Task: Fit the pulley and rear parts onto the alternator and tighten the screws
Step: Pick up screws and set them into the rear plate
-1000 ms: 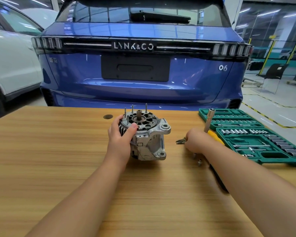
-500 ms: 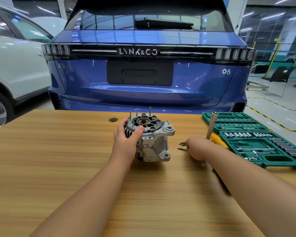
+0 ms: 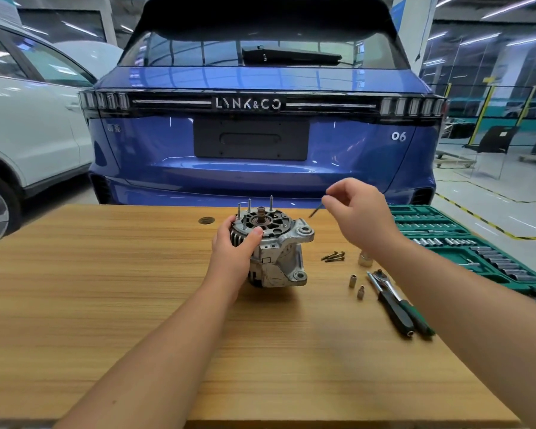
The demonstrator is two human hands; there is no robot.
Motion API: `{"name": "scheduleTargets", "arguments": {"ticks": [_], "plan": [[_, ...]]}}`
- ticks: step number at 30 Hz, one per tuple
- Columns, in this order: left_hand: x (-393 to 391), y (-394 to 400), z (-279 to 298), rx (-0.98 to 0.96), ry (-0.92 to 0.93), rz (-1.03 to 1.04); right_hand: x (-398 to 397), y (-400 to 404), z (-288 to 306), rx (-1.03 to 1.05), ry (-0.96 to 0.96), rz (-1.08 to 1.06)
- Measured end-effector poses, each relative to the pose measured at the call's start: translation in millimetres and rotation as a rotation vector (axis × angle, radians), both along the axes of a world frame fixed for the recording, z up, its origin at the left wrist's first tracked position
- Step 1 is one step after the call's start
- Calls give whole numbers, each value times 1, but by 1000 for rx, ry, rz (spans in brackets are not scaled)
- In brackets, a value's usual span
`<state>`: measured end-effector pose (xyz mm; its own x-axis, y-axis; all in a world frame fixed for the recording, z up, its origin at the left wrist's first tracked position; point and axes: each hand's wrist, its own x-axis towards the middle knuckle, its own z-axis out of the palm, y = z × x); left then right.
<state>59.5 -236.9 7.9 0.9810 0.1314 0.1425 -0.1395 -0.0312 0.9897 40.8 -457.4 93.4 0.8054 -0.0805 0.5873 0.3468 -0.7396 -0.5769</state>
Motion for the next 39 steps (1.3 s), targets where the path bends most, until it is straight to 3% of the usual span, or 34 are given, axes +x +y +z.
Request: {"name": "scheduleTargets", "arguments": {"ticks": [4,9,16,39], "plan": [[-2,-1,-1,-6,-4,-3,-13,33,7,-82,-20,131],[-2,0,-1,40,-18,15,-11,59,-9,-329,31,214],[1,-2,-5,44,-38,40,-4,56,-15,-251,12,208],[1,-2,-9,72,-44,55,-10,52,-20,-289,-100,247]]}}
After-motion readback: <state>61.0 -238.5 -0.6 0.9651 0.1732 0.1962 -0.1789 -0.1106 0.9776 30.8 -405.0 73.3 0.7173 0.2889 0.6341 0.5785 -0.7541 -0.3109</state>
